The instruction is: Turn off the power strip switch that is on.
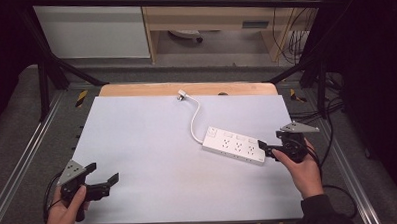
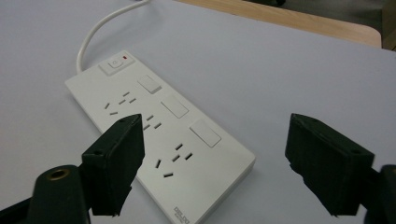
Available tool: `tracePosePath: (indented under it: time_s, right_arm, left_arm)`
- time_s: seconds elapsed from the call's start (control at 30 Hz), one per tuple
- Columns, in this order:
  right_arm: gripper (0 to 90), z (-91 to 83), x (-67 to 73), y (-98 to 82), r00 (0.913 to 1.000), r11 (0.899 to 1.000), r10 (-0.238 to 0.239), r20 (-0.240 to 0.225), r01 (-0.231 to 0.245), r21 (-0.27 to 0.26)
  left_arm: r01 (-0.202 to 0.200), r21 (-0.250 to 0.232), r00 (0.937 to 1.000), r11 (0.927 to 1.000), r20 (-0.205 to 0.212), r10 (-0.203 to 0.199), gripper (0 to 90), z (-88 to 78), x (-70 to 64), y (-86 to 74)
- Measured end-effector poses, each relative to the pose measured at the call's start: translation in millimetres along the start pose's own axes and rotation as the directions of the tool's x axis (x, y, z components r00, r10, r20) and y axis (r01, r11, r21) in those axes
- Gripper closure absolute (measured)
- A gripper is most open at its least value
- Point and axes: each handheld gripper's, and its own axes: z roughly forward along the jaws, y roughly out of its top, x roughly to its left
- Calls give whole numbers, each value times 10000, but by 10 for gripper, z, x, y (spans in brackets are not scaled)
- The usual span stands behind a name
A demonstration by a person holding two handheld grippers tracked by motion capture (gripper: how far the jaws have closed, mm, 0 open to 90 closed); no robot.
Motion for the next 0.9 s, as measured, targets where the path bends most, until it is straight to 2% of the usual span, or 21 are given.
tracePosePath:
  time_s: [0.13,0.2,0.4,0.63,0.9]
  right_arm:
    - [277,20,-7,72,10000,9999,-79,21,79,-104]
    - [338,25,0,106,10000,9999,-45,-10,45,-133]
    - [507,65,32,181,9991,9986,-404,-156,399,-341]
    - [691,144,64,242,9966,9969,-760,-322,753,-240]
    - [833,214,102,333,9930,9933,-1103,-434,1086,-406]
  left_arm:
    - [1,37,10000,10000,28,-1,67,4,-4,-2]
    - [-11,39,10000,10000,30,11,67,4,-5,-2]
    - [-7,64,10000,10000,30,7,67,4,-6,-4]
    - [5,76,10000,10000,57,-5,67,5,-6,-4]
    - [-15,63,10000,10000,48,15,67,5,-6,-4]
